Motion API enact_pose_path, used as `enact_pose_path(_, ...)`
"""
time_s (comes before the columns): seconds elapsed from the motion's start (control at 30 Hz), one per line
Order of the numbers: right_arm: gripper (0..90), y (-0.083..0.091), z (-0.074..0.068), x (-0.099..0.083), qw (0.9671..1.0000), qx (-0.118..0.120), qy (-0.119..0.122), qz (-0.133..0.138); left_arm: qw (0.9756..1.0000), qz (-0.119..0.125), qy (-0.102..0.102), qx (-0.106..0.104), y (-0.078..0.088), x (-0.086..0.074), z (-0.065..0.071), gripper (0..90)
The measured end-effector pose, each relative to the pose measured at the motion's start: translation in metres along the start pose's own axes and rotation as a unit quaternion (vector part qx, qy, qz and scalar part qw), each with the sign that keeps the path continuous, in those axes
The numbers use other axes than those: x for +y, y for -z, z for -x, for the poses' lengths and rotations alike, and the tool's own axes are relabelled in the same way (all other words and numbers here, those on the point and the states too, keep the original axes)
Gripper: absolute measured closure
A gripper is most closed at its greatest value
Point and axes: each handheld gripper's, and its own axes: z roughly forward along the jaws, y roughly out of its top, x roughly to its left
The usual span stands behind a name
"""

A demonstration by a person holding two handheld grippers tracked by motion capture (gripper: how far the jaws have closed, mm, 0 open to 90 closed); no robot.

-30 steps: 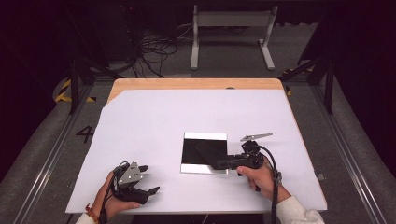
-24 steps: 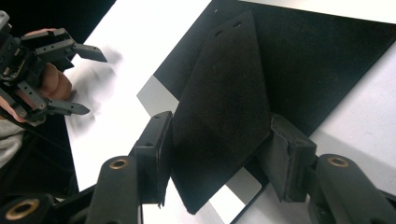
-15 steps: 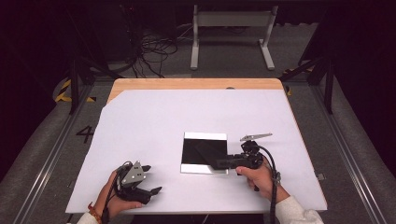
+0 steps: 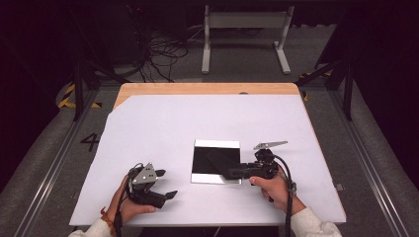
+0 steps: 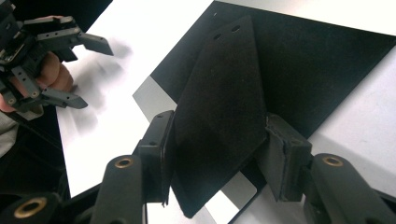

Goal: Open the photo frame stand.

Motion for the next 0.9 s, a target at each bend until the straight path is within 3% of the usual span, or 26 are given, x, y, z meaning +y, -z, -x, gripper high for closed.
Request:
enact_pose_path(0.23,51.2,0.001,-0.001,-0.002,1.0,-0.002,0.005,0.003,0.9992,0.009,0.02,-0.034,-0.025,0.025,-0.012,17.7)
enact_pose_path(0.33,51.6,0.001,-0.001,-0.003,0.9999,-0.002,0.01,0.005,0.9987,0.005,0.035,-0.037,-0.036,0.033,-0.016,17.3)
enact_pose_path(0.63,55.3,0.002,-0.004,-0.001,0.9994,-0.004,0.031,0.012,0.9976,-0.008,0.048,-0.05,-0.063,0.049,-0.024,15.6)
enact_pose_path(0.9,56.4,0.003,-0.01,-0.003,0.9981,-0.013,0.058,0.019,0.9973,-0.019,0.052,-0.048,-0.068,0.052,-0.025,14.0)
